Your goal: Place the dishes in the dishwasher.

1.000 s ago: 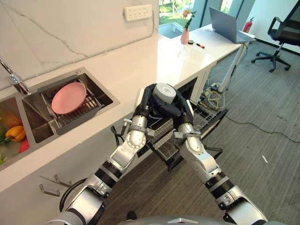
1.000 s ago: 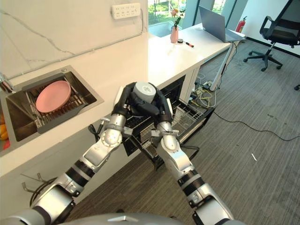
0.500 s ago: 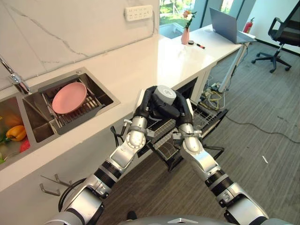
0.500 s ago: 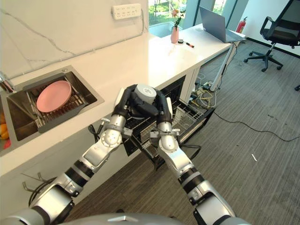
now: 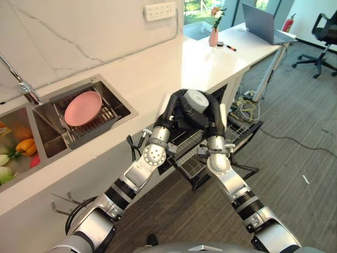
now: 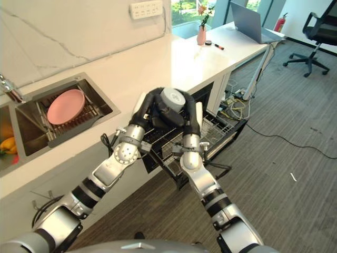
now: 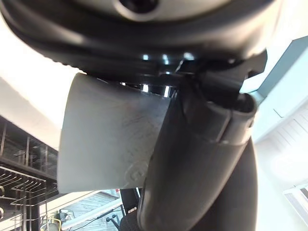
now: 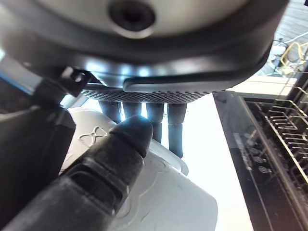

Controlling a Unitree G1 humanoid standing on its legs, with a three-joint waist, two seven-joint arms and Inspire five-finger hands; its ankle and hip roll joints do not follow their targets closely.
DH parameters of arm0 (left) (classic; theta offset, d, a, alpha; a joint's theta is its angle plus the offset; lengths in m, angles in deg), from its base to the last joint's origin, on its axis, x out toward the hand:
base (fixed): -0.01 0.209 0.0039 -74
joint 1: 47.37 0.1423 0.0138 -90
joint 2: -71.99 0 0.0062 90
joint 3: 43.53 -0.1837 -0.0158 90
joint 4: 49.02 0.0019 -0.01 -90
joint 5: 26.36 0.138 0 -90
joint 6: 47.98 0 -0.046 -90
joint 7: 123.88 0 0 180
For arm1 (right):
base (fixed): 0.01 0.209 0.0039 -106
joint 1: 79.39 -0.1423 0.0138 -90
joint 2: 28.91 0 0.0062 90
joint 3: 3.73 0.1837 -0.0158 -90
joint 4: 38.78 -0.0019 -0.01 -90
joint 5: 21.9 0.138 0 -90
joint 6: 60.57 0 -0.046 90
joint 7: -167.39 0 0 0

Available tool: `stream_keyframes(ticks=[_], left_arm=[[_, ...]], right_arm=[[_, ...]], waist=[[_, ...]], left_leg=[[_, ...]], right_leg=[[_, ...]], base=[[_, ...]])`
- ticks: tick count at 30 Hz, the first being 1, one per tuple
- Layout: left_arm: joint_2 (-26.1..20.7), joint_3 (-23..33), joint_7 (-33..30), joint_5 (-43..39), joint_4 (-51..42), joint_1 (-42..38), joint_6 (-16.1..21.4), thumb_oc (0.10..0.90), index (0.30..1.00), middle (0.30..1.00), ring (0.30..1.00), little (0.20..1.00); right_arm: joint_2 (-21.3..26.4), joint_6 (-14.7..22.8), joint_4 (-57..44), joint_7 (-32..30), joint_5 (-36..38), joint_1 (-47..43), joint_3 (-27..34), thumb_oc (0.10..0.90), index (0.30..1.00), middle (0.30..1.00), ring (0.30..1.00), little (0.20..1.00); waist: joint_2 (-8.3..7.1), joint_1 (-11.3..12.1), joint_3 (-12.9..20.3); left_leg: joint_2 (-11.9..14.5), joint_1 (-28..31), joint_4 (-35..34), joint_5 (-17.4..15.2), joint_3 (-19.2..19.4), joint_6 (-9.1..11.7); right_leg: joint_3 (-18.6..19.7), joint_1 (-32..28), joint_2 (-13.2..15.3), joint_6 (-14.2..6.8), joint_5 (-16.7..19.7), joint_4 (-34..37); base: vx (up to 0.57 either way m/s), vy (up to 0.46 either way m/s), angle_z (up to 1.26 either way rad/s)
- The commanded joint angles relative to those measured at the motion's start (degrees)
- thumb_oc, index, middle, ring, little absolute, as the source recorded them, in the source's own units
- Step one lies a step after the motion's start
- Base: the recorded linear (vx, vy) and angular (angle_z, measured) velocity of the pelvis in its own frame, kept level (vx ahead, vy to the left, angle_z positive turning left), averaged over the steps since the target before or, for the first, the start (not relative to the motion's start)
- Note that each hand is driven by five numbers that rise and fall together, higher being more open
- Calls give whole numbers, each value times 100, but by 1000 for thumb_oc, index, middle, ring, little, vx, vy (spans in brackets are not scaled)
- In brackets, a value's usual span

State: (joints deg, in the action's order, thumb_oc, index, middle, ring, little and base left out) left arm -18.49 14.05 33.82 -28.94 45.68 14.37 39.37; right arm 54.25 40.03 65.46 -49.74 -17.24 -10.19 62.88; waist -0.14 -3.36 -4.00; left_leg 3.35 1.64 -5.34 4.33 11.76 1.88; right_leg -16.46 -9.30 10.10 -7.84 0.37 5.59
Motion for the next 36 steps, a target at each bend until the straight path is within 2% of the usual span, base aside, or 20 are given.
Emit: stream_keyframes(ticks=[1,8,20,21,22,24,26,27,30,31,32,34,36], left_arm=[[490,-402,106,241,-1190,-774,1540,800,900,900,900,900],[409,-377,127,129,-1413,-683,1578,800,900,900,900,900],[299,-323,1,277,-1525,-611,1574,800,900,900,900,900],[343,-363,119,-49,-1523,-582,1614,800,900,900,900,900],[440,-478,437,-869,-1494,-478,1641,800,900,900,900,900],[565,-560,956,-2379,-1408,-319,1464,800,900,900,900,900],[518,-545,1151,-2528,-1436,-361,1345,800,900,900,900,900],[329,-390,1178,-2173,-1591,-440,1313,800,900,900,900,900],[-492,35,1085,223,-1932,-904,1301,800,900,900,900,900],[-724,208,944,930,-1968,-939,1456,800,900,900,900,900],[-731,214,942,941,-1977,-919,1469,800,900,900,900,900],[-563,399,929,144,-2014,-529,1590,800,900,900,900,900],[-452,484,910,-193,-2009,-384,1592,800,900,900,900,900]], right_arm=[[-41,5,311,-1419,440,-792,1966,400,300,300,300,300],[24,102,348,-1742,361,-781,2218,400,300,300,300,300],[134,338,841,-2120,644,-784,2551,400,300,300,300,300],[149,329,840,-2174,622,-800,2580,400,300,300,300,300],[164,301,885,-2173,629,-835,2587,400,300,300,300,300],[204,153,865,-2069,637,-846,2568,400,300,300,300,300],[218,83,857,-2025,610,-836,2578,400,300,300,300,300],[234,31,884,-1973,545,-827,2615,400,300,300,300,300],[352,89,904,-1794,373,-632,2797,400,300,300,300,300],[391,155,811,-1745,282,-518,2845,400,300,300,300,300],[384,153,802,-1745,275,-509,2840,400,300,300,300,300],[382,62,730,-1682,173,-510,2816,400,300,300,300,300],[365,48,703,-1622,202,-499,2758,400,300,300,300,300]], waist=[[79,333,318],[90,405,296],[71,535,244],[69,541,238],[70,533,231],[95,522,227],[113,516,233],[123,529,235],[137,587,239],[130,625,232],[128,616,239],[103,615,231],[107,607,235]], left_leg=[[182,572,34,-659,-308,67],[168,520,34,-646,-426,72],[162,440,34,-609,-589,94],[163,436,34,-608,-605,90],[160,430,34,-604,-615,87],[153,428,34,-595,-616,88],[154,427,34,-598,-621,87],[155,425,34,-601,-623,88],[161,452,34,-627,-638,111],[163,456,34,-621,-653,123],[160,452,34,-618,-656,122],[158,459,34,-618,-648,122],[159,464,34,-616,-642,119]], right_leg=[[-110,246,119,-270,150,-59],[-204,233,122,-261,117,-59],[-330,201,114,-244,64,-59],[-349,199,114,-242,64,-59],[-353,197,112,-242,67,-59],[-363,198,111,-243,81,-59],[-361,199,109,-244,84,-59],[-362,202,109,-244,82,-59],[-387,163,106,-246,56,-59],[-413,154,116,-249,53,-59],[-416,156,119,-249,53,-59],[-427,156,129,-250,40,-59],[-428,151,132,-247,38,-59]], base=[[-5,-6,7],[-13,-9,12],[-7,0,8],[-8,-1,10],[-6,0,13],[-8,6,11],[-3,12,5],[11,17,5],[0,0,0],[10,5,4],[17,2,7],[6,0,4],[0,0,0]])
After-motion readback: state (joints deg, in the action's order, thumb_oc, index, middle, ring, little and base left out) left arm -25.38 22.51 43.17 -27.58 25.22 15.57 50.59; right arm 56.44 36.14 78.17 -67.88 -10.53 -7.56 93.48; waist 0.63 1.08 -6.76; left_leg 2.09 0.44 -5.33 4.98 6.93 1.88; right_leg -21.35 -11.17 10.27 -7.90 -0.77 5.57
